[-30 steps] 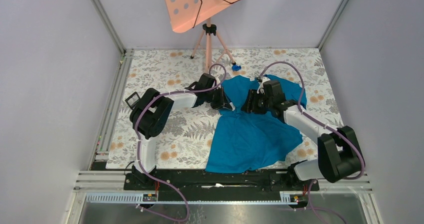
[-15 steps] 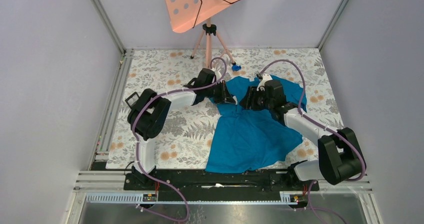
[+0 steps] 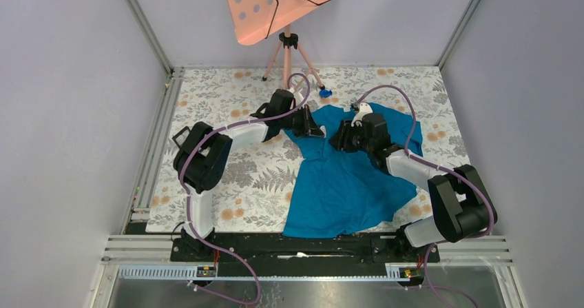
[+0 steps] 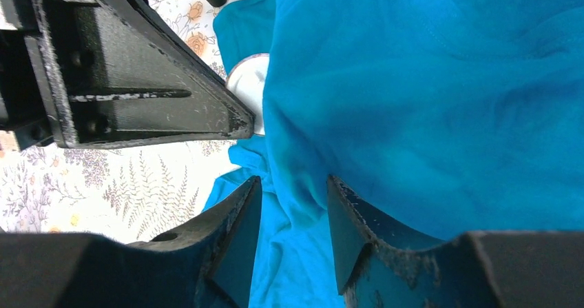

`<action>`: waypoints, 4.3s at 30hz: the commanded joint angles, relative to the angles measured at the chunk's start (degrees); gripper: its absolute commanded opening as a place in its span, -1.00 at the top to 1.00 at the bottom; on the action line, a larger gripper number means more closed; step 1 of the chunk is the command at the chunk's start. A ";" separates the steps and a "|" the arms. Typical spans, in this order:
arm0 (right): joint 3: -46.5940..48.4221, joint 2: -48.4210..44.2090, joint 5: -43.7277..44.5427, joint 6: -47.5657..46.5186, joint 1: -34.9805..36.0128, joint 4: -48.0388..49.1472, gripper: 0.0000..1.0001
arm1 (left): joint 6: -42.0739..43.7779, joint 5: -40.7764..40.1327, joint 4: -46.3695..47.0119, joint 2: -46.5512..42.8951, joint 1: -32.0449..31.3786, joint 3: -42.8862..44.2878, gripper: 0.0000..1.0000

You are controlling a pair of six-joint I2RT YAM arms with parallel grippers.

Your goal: Pin the brooch onto the clothing

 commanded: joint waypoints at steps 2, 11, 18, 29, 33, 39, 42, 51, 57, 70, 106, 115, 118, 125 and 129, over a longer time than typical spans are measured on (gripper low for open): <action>-2.04 0.08 -0.99 -0.05 0.43 7.09 0.08 | 3.33 2.39 -1.27 -3.93 0.28 2.33 1.00; -1.08 -0.38 -2.45 0.37 0.43 5.97 0.12 | 5.57 1.83 -3.66 -3.40 0.28 2.94 1.00; 2.33 1.87 -4.21 -0.84 0.39 4.37 0.18 | 5.12 2.39 -2.96 -3.19 0.10 2.47 1.00; 5.73 5.88 -5.12 -1.95 0.61 2.65 0.32 | 4.95 2.87 -2.70 -3.58 0.10 2.57 1.00; 6.30 7.18 -5.15 -2.67 0.87 2.01 0.53 | 4.78 3.04 -2.63 -3.61 -0.03 2.44 1.00; 6.21 7.64 -5.20 -3.10 1.35 2.09 1.00 | 4.97 3.45 -2.45 -3.62 -0.10 2.51 1.00; 6.58 8.05 -5.68 -3.42 1.51 1.31 1.00 | 6.09 3.82 -1.85 -3.82 -0.24 2.40 1.00; 10.32 9.55 -4.79 -3.03 1.49 -6.76 1.00 | 10.44 3.66 2.21 -6.53 -0.74 0.12 1.00; 13.30 11.61 -7.06 -2.71 1.49 -11.59 1.00 | 13.55 5.60 3.25 -7.72 -1.84 -0.10 1.00; 15.81 14.10 -12.17 -1.38 1.50 -14.56 1.00 | 23.78 9.89 2.15 -10.35 -4.36 -0.46 1.00; 8.25 -3.69 -10.01 -1.89 -0.39 -15.51 -0.05 | 16.76 10.99 4.47 -9.35 -3.17 0.44 1.00; 3.44 -18.56 -9.84 -6.96 -3.34 -20.88 -0.39 | 17.49 13.55 1.72 -6.63 -2.06 2.65 1.00; 2.47 -20.92 -9.29 -7.72 -4.94 -20.90 -0.44 | 18.26 14.88 -0.26 -5.64 -1.63 4.20 1.00; -4.68 -21.73 -18.11 -3.82 -9.49 -6.94 -0.42 | 20.63 20.18 -5.17 -3.23 -0.89 8.29 1.00; -6.15 -19.78 -20.01 -2.89 -9.58 -1.67 -0.36 | 24.27 23.20 -11.02 -1.88 -0.54 11.39 1.00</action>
